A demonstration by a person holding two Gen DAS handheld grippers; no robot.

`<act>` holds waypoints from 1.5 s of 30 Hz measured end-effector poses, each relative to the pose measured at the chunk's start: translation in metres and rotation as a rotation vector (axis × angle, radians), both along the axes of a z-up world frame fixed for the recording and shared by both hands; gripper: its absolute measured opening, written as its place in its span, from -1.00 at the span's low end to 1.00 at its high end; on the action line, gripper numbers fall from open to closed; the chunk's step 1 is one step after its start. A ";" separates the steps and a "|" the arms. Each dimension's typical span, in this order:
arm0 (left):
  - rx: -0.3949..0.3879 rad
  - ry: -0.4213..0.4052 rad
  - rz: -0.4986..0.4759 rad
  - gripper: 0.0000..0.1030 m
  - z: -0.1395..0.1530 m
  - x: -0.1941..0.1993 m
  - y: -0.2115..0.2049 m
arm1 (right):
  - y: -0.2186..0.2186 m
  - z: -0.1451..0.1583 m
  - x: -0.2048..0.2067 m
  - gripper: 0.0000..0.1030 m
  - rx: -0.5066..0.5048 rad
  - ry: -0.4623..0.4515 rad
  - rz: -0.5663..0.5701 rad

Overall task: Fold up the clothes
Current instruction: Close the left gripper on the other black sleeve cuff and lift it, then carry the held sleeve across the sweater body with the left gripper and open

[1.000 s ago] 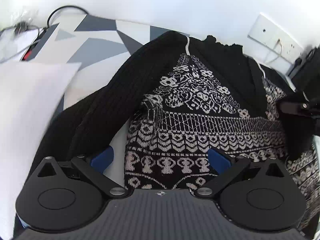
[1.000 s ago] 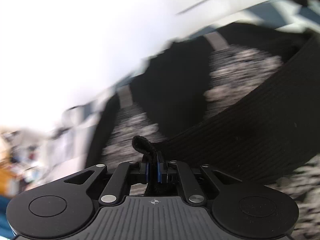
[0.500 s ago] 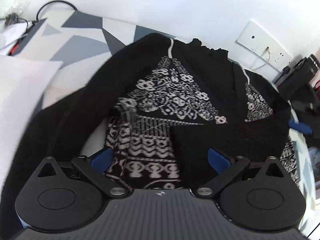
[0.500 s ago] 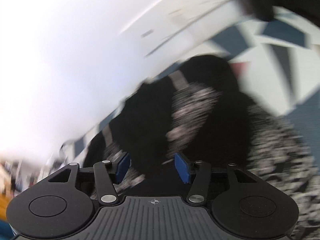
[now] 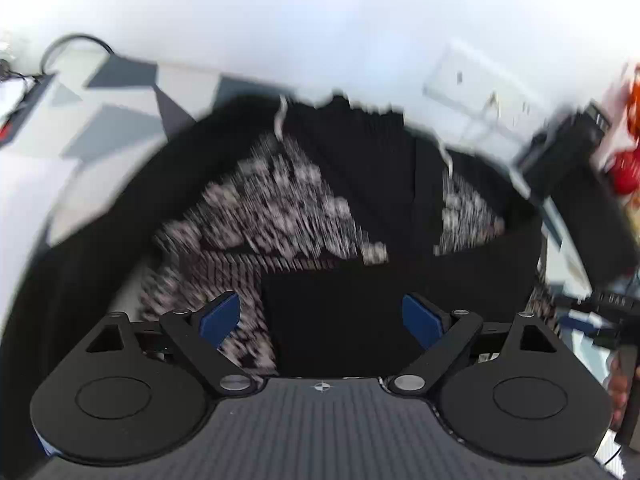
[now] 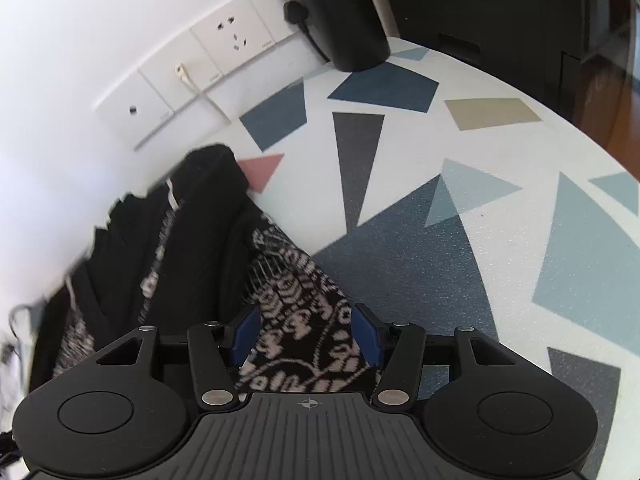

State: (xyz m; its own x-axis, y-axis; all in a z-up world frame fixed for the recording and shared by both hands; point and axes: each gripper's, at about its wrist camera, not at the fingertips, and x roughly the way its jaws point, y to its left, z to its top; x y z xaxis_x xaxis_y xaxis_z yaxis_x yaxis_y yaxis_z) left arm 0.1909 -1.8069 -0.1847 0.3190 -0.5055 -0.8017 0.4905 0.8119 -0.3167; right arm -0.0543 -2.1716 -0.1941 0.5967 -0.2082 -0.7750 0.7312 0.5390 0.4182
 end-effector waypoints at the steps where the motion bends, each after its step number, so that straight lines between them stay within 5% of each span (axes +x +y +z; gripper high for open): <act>1: 0.024 0.008 -0.010 0.74 -0.005 -0.001 -0.006 | 0.001 -0.003 0.001 -0.04 -0.003 0.005 0.006; 5: 0.060 -0.008 -0.010 0.74 -0.017 -0.005 -0.020 | 0.004 -0.009 0.007 -0.05 -0.008 0.010 0.036; 7: 0.000 0.009 0.039 0.64 -0.020 -0.001 -0.017 | 0.006 -0.010 0.010 -0.05 -0.014 0.012 0.052; 8: -0.044 0.032 0.079 0.50 -0.021 0.003 -0.013 | 0.006 -0.010 0.010 -0.05 -0.015 0.014 0.057; 10: -0.119 0.112 0.135 -0.47 -0.024 0.013 -0.003 | 0.008 -0.011 0.011 -0.05 -0.018 0.018 0.067; 12: -0.174 0.175 0.161 -0.68 -0.030 0.016 0.006 | 0.008 -0.012 0.012 -0.05 -0.019 0.016 0.070; 18: -0.175 0.173 0.155 -0.64 -0.036 0.017 0.008 | 0.005 -0.013 0.019 -0.02 -0.027 0.017 0.084; 19: -0.162 0.150 0.152 -0.85 -0.034 0.017 0.005 | 0.006 -0.013 0.020 -0.02 -0.030 0.019 0.087; 20: -0.158 0.119 0.143 -0.86 -0.030 0.016 0.003 | 0.006 -0.013 0.022 0.00 -0.034 0.021 0.090; 23: -0.193 -0.014 0.133 -0.87 0.000 0.017 0.001 | 0.008 -0.012 0.025 0.02 -0.049 0.034 0.100; 26: -0.268 -0.225 0.210 -0.88 0.056 0.023 0.021 | 0.010 -0.010 0.028 0.02 -0.068 0.047 0.116; 29: -0.276 -0.347 0.279 -0.88 0.088 0.041 0.040 | 0.011 -0.010 0.031 0.02 -0.086 0.053 0.132; 36: -0.158 -0.347 0.226 -0.88 0.076 0.050 0.022 | 0.025 -0.003 0.056 0.02 -0.196 0.087 0.212; 41: -0.130 -0.300 0.293 -0.88 0.063 0.051 0.025 | 0.037 0.011 0.069 0.02 -0.214 0.109 0.302; 45: -0.087 -0.301 0.296 -0.88 0.054 0.053 0.026 | 0.026 0.033 0.072 0.02 -0.174 -0.008 0.291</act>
State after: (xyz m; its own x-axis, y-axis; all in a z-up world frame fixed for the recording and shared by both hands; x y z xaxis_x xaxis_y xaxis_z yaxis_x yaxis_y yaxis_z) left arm 0.2437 -1.7808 -0.1311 0.6734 -0.4185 -0.6094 0.3212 0.9081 -0.2686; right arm 0.0180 -2.1461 -0.1614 0.6567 -0.1565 -0.7377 0.5329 0.7884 0.3072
